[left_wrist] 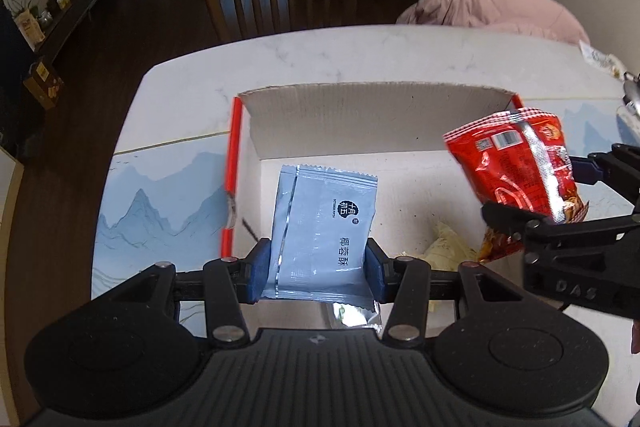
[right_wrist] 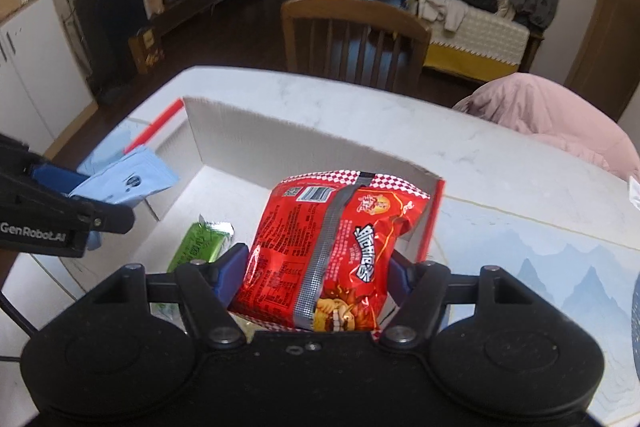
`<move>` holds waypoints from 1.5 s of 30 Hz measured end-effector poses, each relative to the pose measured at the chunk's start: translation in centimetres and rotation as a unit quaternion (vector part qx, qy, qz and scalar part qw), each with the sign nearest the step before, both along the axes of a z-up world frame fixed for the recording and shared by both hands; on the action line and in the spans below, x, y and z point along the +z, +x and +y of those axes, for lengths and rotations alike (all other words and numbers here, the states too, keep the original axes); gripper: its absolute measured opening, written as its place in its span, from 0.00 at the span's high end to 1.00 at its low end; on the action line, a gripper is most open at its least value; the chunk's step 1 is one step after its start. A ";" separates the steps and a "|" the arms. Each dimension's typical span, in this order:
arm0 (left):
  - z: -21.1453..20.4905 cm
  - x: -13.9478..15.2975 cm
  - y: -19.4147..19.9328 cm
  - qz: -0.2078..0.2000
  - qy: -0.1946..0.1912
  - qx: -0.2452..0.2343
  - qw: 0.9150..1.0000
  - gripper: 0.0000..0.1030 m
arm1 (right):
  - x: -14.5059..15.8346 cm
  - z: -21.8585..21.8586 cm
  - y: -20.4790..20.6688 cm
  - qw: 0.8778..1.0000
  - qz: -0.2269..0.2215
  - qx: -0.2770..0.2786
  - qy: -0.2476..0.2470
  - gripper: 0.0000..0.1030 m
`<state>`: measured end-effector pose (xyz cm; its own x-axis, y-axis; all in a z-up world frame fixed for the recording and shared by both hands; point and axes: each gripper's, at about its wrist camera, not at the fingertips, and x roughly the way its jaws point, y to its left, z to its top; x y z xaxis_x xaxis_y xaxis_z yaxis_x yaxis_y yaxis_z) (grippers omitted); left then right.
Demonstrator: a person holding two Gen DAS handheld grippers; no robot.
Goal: Organize snacks
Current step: 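Carry the light-blue packet and red chip bag over the red box with both tools, then open both tools to drop the packets into the box and withdraw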
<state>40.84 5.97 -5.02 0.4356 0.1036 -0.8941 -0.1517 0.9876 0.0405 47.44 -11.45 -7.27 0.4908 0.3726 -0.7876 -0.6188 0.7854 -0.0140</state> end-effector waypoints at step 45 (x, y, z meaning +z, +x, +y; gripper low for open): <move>0.8 -5.8 2.5 0.063 -0.028 0.010 0.998 0.51 | -1.3 1.5 1.5 0.999 0.020 0.027 -0.028 0.17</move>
<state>43.37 6.78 -10.81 0.3175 0.0590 -0.9464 -0.1685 0.9857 0.0049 48.92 -9.92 -8.60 0.4387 0.3532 -0.8263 -0.6612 0.7495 -0.0307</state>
